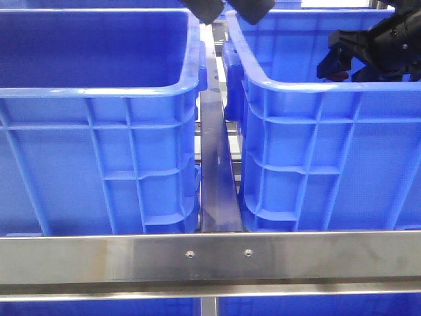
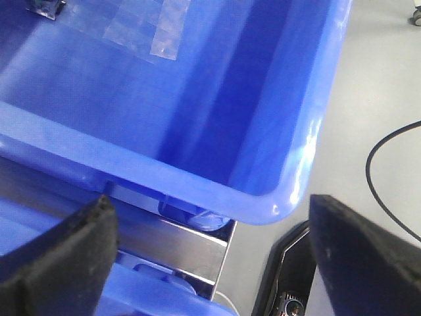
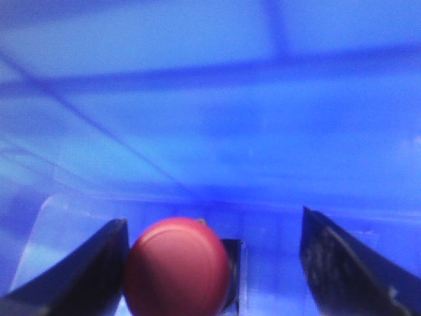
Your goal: Pick red and yellow buttons and place in box
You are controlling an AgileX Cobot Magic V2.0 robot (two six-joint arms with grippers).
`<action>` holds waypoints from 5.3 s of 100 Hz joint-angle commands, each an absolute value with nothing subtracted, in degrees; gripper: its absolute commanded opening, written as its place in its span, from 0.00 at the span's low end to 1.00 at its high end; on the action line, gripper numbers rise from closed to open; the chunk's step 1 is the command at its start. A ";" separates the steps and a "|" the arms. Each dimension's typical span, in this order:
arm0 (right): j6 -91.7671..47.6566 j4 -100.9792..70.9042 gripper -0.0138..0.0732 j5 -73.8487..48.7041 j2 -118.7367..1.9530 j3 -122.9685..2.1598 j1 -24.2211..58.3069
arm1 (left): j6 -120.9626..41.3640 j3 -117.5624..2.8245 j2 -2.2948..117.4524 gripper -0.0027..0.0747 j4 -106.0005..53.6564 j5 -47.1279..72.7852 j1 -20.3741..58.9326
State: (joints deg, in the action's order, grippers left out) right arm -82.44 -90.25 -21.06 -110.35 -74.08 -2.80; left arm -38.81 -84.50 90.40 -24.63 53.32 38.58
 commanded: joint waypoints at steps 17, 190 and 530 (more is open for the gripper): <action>-83.29 -91.97 0.81 -30.42 -103.69 -75.21 -2.71 | -38.69 -86.58 87.83 0.75 -26.61 50.41 38.91; -83.29 -91.97 0.09 -17.71 -28.78 -19.16 -2.71 | -19.50 -86.58 84.98 0.74 -9.25 51.91 38.91; -83.29 -92.08 0.09 -20.44 -27.40 -18.44 -2.71 | -2.58 -89.78 95.38 0.14 -1.75 50.60 19.60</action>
